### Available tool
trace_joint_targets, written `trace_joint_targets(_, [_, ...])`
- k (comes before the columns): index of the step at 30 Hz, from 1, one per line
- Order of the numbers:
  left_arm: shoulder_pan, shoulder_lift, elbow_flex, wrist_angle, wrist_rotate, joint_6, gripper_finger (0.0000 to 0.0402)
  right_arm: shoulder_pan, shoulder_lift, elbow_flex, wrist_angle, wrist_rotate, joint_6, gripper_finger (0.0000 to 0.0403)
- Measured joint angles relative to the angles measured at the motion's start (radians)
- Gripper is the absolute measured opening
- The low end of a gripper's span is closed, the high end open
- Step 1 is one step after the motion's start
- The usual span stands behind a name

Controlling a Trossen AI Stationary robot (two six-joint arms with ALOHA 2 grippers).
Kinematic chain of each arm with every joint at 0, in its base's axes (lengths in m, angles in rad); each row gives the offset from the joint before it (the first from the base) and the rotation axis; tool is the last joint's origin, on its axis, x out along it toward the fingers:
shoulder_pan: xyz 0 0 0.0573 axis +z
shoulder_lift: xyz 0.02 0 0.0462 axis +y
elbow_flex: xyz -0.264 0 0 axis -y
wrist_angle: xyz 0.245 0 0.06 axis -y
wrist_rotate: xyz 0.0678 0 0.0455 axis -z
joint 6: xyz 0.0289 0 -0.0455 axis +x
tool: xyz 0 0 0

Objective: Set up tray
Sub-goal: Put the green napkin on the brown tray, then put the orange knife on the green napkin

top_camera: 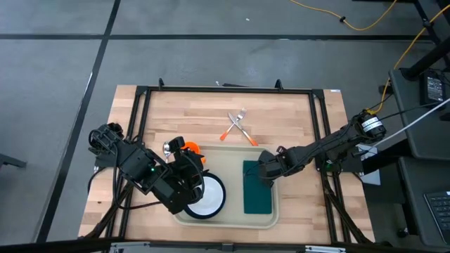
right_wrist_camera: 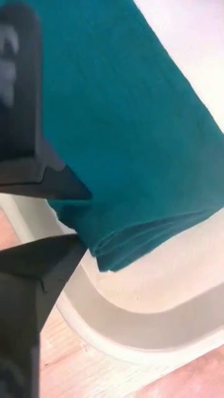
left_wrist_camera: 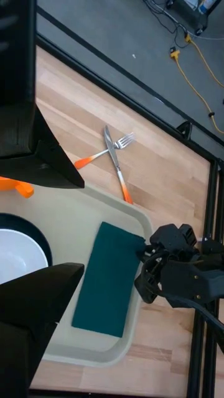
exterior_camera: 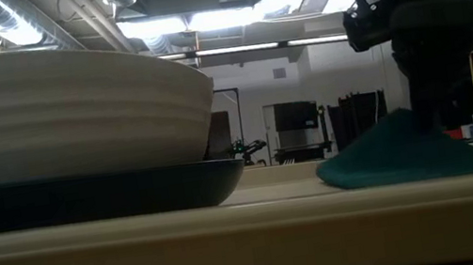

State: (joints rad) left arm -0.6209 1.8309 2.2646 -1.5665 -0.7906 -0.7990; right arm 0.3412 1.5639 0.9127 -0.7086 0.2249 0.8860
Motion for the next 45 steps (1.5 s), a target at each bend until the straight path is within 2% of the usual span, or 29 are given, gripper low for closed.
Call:
trace_joint_targets(11, [0.0,0.0,0.0,0.0,0.001,0.0,0.02,0.0,-0.001,0.008,-0.093,-0.006,0.029,0.0193])
trace_joint_targets(17, [0.0,0.0,0.0,0.0,0.001,0.0,0.02,0.0,-0.011,0.111,-0.21,0.013,0.03,0.0237])
trace_joint_targets(24, [0.0,0.007,0.001,0.0,0.0,0.004,0.02,0.0,-0.043,0.285,-0.266,0.144,-0.032,0.0245])
trace_joint_targets(31, [0.002,0.023,0.001,-0.001,0.0,0.019,0.02,-0.05,-0.045,0.403,-0.262,0.158,-0.143,0.0245])
trace_joint_targets(35, [0.004,0.026,0.001,-0.002,-0.009,0.055,0.02,-0.104,-0.045,0.412,-0.242,0.149,-0.193,0.0245])
trace_joint_targets(41, [0.038,0.025,0.001,-0.002,-0.116,0.085,0.02,-0.285,-0.045,0.353,-0.13,0.023,-0.354,0.0245])
trace_joint_targets(45, [0.078,0.025,0.001,-0.004,-0.117,0.127,0.02,-0.399,-0.045,0.32,-0.032,0.0,-0.443,0.0246])
